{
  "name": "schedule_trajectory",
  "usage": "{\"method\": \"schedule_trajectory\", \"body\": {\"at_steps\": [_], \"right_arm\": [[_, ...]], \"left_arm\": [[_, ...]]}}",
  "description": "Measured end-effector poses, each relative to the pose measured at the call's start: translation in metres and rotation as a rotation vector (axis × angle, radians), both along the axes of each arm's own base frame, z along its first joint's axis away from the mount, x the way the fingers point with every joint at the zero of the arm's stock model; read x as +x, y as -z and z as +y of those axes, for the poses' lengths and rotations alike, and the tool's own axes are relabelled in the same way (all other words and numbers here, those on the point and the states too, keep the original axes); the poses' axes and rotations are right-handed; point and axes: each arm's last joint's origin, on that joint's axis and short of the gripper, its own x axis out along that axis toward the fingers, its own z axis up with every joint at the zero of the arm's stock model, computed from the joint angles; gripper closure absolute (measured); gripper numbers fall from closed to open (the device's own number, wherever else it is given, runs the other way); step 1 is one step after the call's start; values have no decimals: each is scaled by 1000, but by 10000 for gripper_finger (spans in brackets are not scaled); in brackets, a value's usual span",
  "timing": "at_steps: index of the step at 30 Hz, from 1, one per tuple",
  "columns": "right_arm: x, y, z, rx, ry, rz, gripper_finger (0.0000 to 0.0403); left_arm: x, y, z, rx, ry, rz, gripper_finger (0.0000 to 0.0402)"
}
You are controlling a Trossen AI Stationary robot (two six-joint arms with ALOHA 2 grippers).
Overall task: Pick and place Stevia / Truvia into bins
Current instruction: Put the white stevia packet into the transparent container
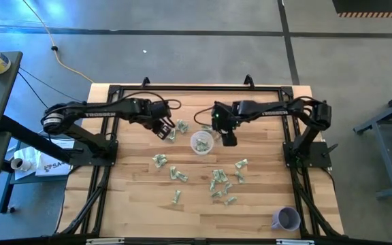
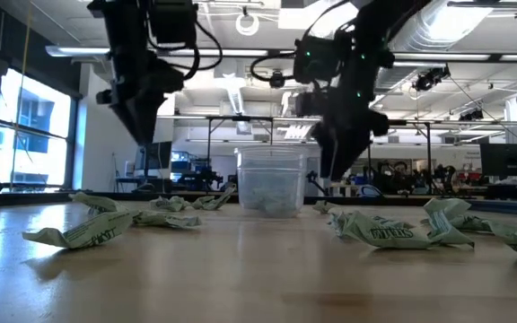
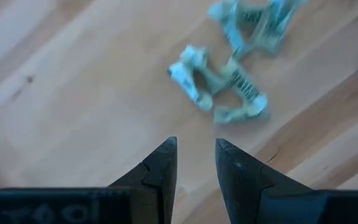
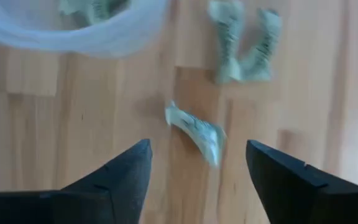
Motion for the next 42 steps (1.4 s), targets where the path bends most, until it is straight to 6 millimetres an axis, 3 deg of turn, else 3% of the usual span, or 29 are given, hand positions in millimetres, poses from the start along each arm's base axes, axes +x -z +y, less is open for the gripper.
{"method": "schedule_trajectory", "body": {"at_steps": [5,15,19,23,25,28,33,38,42], "right_arm": [[1,26,-1,-57,-74,-41,149],[-1,58,-16,81,56,30,185],[-5,62,-17,127,155,68,243],[-8,60,-15,175,199,98,337],[-11,55,-12,247,219,114,382],[-16,41,-6,304,245,146,382],[-12,-26,1,277,208,-36,389],[6,-75,6,255,138,-251,380],[28,-68,9,341,77,-239,350]], "left_arm": [[-6,16,-2,-27,-36,35,259],[-2,16,-1,-21,-34,-14,259],[0,15,0,-13,-23,-31,259],[2,15,0,-4,-2,-46,259],[2,15,0,-1,8,-43,259],[2,15,0,4,25,-40,259],[2,15,0,6,27,-42,259],[3,14,1,31,22,-48,259],[4,13,2,63,13,-60,259]]}}
